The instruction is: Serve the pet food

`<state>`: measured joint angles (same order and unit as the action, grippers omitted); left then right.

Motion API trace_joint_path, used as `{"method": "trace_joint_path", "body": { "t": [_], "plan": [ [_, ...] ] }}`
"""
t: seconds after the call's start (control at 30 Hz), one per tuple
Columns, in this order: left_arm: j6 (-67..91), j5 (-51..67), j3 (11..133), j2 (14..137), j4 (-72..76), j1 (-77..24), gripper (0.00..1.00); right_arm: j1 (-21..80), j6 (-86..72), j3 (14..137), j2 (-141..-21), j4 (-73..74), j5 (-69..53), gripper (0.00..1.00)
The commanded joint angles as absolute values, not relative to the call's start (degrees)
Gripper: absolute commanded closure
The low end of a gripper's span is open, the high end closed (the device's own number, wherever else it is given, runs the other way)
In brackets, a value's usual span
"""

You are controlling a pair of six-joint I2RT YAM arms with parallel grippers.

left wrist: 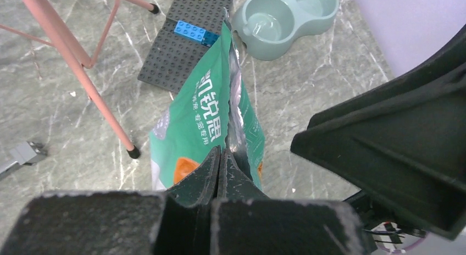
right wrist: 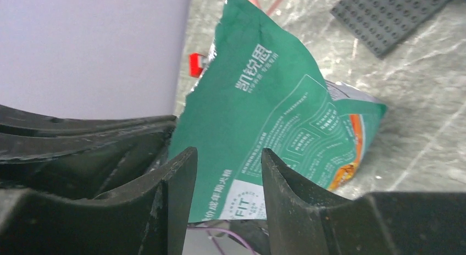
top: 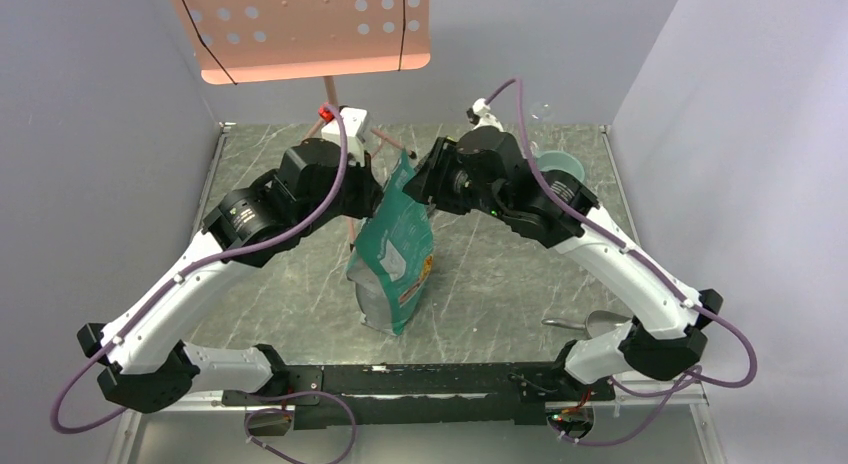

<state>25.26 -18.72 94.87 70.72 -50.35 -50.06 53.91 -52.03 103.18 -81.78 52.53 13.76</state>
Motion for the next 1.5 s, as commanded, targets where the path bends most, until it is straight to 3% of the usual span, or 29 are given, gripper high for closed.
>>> {"method": "trace_joint_path", "body": {
  "t": [0.0,0.43,0.57,0.73,0.87,0.97,1.2,1.47],
  "plan": [
    [29.20,-14.85,93.17,67.84,-46.33,-49.43,1.00,51.52,-56.86,98.99,-77.83,39.36,6.86,0.49],
    [33.08,-10.54,88.48,64.74,-42.85,-47.64,1.00,50.80,-58.46,98.64,-81.67,35.51,0.97,0.54],
    [33.45,-9.53,88.53,65.16,-42.63,-47.59,1.00,50.82,-58.73,98.06,-81.96,36.12,1.36,0.76],
    [34.30,-9.51,88.48,65.41,-42.73,-47.55,1.00,50.82,-59.75,96.01,-82.00,36.70,1.11,0.81],
    [34.44,-10.85,89.23,66.07,-44.07,-47.55,1.00,50.97,-59.28,96.28,-82.51,38.98,1.95,0.99],
    [36.22,-13.47,90.29,66.90,-47.13,-47.55,1.00,51.28,-57.36,97.54,-83.07,41.42,2.90,1.00],
    [38.74,-18.80,95.42,72.18,-57.53,-47.55,1.00,54.62,-51.92,114.15,-93.00,62.98,13.15,1.00],
    [36.15,-26.78,96.97,72.88,-60.14,-47.55,1.00,62.42,-51.79,127.66,-100.66,85.75,33.19,1.00]
  ]
}}
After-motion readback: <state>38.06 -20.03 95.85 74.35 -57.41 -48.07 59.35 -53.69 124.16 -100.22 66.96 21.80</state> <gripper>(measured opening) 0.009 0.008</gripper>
